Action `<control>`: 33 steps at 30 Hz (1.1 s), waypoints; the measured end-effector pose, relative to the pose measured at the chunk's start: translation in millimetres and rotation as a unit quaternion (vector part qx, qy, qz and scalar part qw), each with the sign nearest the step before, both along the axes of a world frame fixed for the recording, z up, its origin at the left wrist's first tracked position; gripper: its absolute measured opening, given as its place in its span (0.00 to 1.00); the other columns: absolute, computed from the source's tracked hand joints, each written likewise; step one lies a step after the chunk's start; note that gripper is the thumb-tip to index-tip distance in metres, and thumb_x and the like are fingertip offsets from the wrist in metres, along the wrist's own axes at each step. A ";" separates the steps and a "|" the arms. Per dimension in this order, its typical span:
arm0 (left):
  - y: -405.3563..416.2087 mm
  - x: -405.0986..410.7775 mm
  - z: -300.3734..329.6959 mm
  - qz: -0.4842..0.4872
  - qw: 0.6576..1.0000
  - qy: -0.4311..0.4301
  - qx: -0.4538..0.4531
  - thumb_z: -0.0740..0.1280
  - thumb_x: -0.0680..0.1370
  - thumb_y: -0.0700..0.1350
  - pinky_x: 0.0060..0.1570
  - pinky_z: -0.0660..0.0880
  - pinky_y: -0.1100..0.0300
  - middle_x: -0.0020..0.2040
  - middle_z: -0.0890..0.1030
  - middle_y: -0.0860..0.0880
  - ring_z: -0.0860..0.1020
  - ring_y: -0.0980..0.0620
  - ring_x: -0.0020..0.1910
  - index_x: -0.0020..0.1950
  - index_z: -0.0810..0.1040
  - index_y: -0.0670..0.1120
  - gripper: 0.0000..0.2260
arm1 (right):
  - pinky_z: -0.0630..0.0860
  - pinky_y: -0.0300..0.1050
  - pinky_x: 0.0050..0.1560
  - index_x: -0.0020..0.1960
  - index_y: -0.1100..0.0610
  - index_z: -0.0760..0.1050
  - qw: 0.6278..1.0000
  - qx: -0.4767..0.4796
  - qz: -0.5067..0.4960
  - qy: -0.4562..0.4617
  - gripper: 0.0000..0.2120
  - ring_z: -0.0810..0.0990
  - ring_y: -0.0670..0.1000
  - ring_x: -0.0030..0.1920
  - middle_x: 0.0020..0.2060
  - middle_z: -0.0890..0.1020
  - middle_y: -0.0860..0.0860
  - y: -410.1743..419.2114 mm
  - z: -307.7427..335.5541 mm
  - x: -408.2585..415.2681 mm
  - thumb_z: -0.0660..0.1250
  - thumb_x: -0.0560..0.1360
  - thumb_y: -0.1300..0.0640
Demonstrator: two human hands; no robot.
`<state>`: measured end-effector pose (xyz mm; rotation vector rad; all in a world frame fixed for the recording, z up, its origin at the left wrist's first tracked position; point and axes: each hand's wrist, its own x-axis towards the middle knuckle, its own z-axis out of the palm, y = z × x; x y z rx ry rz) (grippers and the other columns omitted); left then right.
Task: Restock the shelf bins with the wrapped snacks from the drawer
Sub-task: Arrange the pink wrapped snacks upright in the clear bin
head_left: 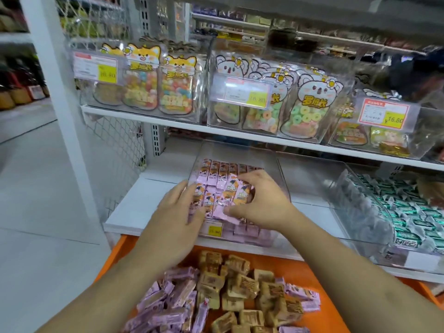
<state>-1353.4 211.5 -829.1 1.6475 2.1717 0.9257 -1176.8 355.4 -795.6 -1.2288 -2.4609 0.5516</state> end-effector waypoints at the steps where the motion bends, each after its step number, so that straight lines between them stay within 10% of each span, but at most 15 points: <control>1: 1.6 -5.4 -4.6 -0.004 1.000 0.002 -0.031 0.55 0.86 0.59 0.82 0.50 0.54 0.85 0.49 0.59 0.48 0.57 0.83 0.85 0.49 0.58 0.29 | 0.68 0.39 0.64 0.79 0.51 0.68 1.000 -0.009 0.004 -0.015 0.49 0.71 0.47 0.67 0.69 0.67 0.45 10.1 -2.2 -9.7 0.82 0.65 0.36; 16: 2.2 -19.2 -21.5 -0.041 0.996 -0.039 -0.062 0.57 0.86 0.59 0.79 0.53 0.56 0.83 0.42 0.65 0.48 0.60 0.83 0.84 0.39 0.63 0.33 | 0.68 0.50 0.76 0.83 0.50 0.62 0.991 -0.086 0.069 -0.076 0.49 0.69 0.51 0.75 0.79 0.66 0.48 39.3 -46.1 -50.6 0.80 0.70 0.39; 22: -7.4 -17.4 -18.0 -0.039 0.998 -0.019 -0.039 0.57 0.86 0.59 0.79 0.53 0.57 0.84 0.45 0.64 0.50 0.59 0.83 0.84 0.42 0.62 0.32 | 0.76 0.45 0.63 0.81 0.46 0.64 0.996 -0.077 0.034 -0.005 0.45 0.76 0.50 0.66 0.80 0.64 0.44 10.4 -26.6 -17.9 0.80 0.70 0.39; 26: -22.0 -10.1 -13.1 -0.039 0.999 0.011 -0.014 0.58 0.85 0.58 0.77 0.51 0.60 0.84 0.50 0.61 0.51 0.57 0.83 0.84 0.48 0.62 0.30 | 0.74 0.29 0.47 0.74 0.44 0.71 0.998 -0.044 0.035 0.036 0.33 0.78 0.43 0.51 0.64 0.74 0.42 -30.0 -11.0 23.8 0.78 0.72 0.40; 33: -44.0 43.7 -30.2 -0.106 0.992 0.070 -0.010 0.59 0.85 0.58 0.78 0.57 0.61 0.82 0.59 0.61 0.58 0.58 0.80 0.83 0.59 0.56 0.27 | 0.78 0.44 0.47 0.59 0.47 0.79 0.988 -0.144 0.014 0.059 0.17 0.79 0.47 0.43 0.51 0.82 0.47 -80.5 -45.3 111.8 0.79 0.74 0.48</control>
